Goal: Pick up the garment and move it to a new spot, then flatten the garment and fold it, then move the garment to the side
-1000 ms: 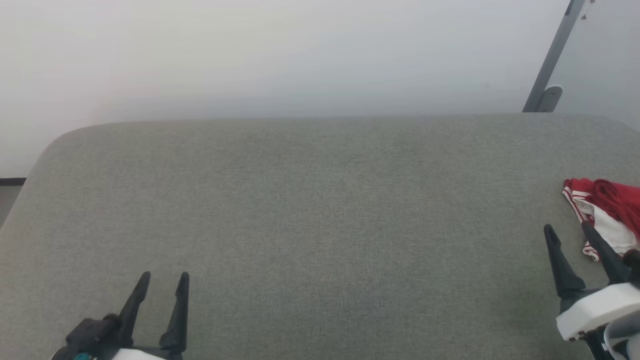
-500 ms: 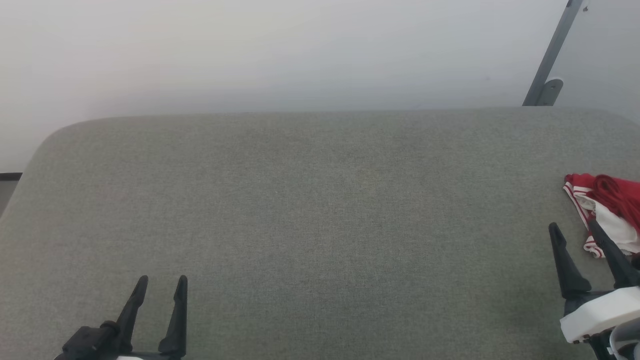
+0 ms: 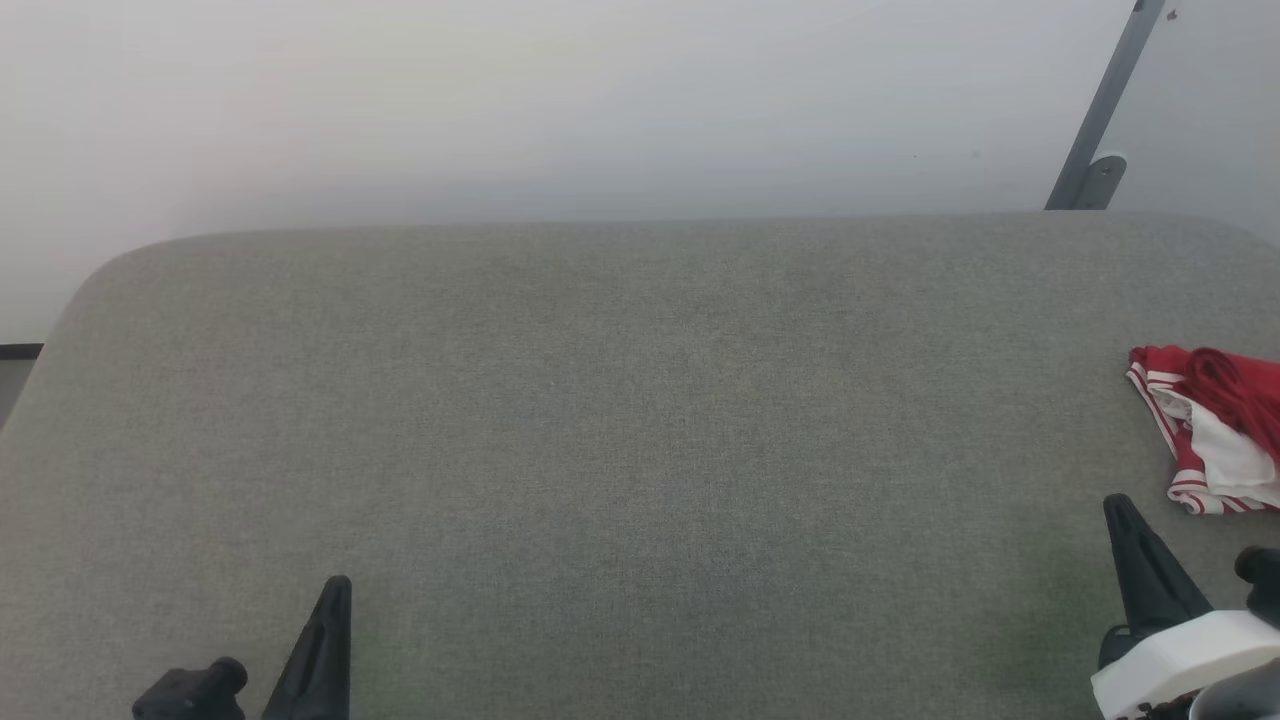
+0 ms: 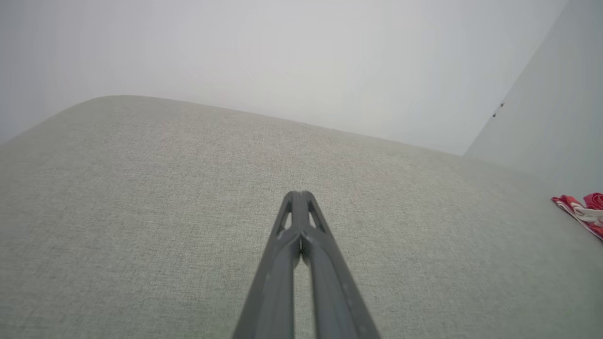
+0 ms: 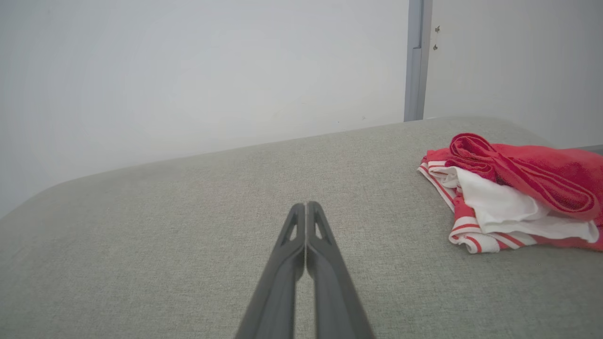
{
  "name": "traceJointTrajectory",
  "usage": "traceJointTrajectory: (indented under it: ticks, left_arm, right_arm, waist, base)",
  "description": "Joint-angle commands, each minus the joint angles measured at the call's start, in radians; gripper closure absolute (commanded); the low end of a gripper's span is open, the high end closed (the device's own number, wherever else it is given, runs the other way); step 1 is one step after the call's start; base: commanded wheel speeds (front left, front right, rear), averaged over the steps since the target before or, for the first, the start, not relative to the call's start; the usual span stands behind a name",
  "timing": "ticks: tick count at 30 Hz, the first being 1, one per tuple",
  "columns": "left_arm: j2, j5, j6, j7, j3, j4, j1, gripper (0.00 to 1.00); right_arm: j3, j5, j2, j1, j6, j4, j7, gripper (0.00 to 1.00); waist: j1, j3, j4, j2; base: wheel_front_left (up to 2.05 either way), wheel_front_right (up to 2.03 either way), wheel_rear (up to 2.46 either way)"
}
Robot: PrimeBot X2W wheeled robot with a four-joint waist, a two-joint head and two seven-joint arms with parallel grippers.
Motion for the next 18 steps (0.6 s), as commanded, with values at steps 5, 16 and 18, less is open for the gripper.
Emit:
traceJointTrajectory:
  ticks: [5, 16, 18]
  left_arm:
    - [0.000, -0.124, 0.000, 0.030, 0.009, -0.002, -0.037, 1.00]
    - [-0.010, -0.283, 0.000, 0.073, 0.017, 0.014, -0.070, 1.00]
    - [-0.012, -0.313, 0.000, 0.081, 0.018, 0.016, -0.076, 1.00]
  right_arm:
    - [-0.018, 0.111, 0.014, -0.029, 0.000, -0.013, 0.029, 1.00]
    - [-0.032, 0.253, 0.047, -0.043, 0.000, -0.011, 0.066, 1.00]
    - [-0.035, 0.279, 0.053, -0.045, 0.000, -0.011, 0.073, 1.00]
  waist:
    - [0.0000, 0.000, 0.000, -0.0001]
    - [0.0000, 0.001, 0.001, -0.0001]
    - [0.0000, 0.001, 0.001, -0.0001]
  base:
    - [0.00, 0.00, 0.00]
    - [0.00, 0.00, 0.00]
    - [0.00, 0.00, 0.00]
